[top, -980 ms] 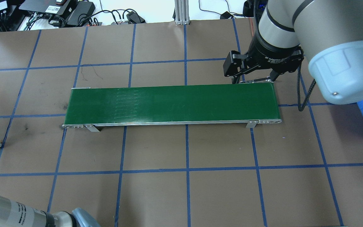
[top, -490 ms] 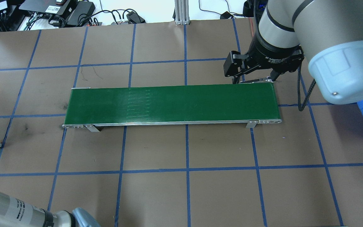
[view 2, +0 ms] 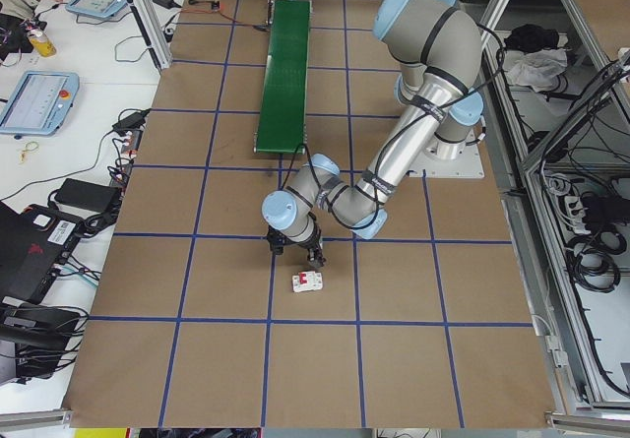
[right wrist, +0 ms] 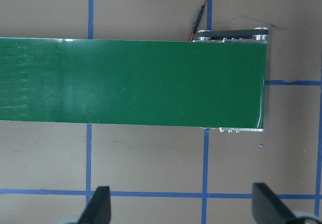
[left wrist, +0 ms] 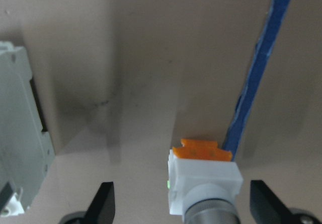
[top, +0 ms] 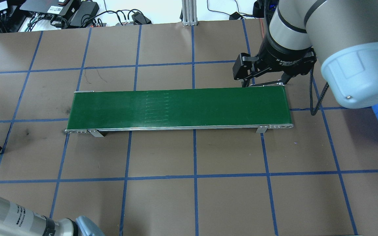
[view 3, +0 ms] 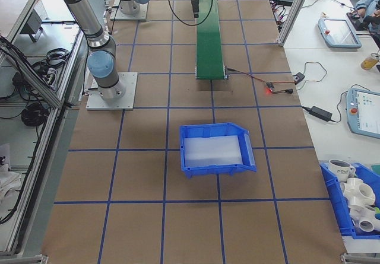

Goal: Move button from left to right

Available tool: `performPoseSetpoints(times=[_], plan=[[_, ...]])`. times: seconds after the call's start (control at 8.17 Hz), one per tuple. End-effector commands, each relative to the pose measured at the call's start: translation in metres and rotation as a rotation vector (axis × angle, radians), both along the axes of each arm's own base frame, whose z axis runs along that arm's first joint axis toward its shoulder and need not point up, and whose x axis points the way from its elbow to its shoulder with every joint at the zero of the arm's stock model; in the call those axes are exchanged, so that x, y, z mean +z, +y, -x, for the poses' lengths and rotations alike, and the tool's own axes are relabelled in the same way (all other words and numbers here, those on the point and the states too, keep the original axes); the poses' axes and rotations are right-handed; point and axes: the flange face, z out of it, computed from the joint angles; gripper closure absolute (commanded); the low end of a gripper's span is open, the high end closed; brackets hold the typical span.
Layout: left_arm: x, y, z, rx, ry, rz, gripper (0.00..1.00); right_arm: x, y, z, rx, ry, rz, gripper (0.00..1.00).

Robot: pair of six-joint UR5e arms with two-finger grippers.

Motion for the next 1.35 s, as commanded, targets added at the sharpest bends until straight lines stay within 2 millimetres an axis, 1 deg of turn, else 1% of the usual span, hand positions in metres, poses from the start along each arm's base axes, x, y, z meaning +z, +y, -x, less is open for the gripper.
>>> performPoseSetpoints(times=[0.0, 0.12, 0.24, 0.37, 0.49, 0.61, 0.73, 0.86, 0.98, 1.1, 1.22], plan=[[-0.001, -0.001, -0.001, -0.023, 0.008, 0.007, 0.91, 0.0, 0.0, 0.0, -0.001, -0.004, -0.001, 0.0], [0.0, -0.001, -0.001, -0.023, 0.007, 0.01, 1.0, 0.0, 0.0, 0.0, -0.001, -0.004, -0.001, 0.0], [0.013, -0.001, 0.001, -0.024, 0.0, 0.019, 1.0, 0.0, 0.0, 0.0, -0.001, -0.004, 0.001, 0.0], [0.036, -0.005, 0.007, -0.07, -0.011, 0.042, 1.0, 0.0, 0.0, 0.0, -0.003, -0.004, 0.001, 0.0], [0.079, -0.018, 0.032, -0.131, -0.053, 0.085, 1.0, 0.0, 0.0, 0.0, -0.001, -0.004, 0.001, 0.0], [0.132, -0.033, 0.085, -0.207, -0.078, 0.117, 1.0, 0.0, 0.0, 0.0, -0.001, -0.004, -0.001, 0.0], [0.169, -0.042, 0.141, -0.255, -0.034, 0.167, 1.0, 0.0, 0.0, 0.0, -0.003, -0.004, 0.001, 0.0], [0.185, -0.051, 0.183, -0.272, 0.014, 0.22, 1.0, -0.001, -0.001, 0.0, -0.003, -0.004, -0.001, 0.0], [0.189, -0.063, 0.217, -0.245, 0.024, 0.239, 1.0, -0.001, -0.001, 0.0, -0.003, -0.004, -0.001, 0.0], [0.187, -0.078, 0.268, -0.256, 0.017, 0.231, 1.0, 0.0, 0.0, 0.0, 0.0, 0.001, 0.002, 0.0], [0.184, -0.087, 0.308, -0.221, 0.018, 0.227, 1.0, 0.001, 0.0, 0.001, -0.002, 0.004, 0.002, 0.0]])
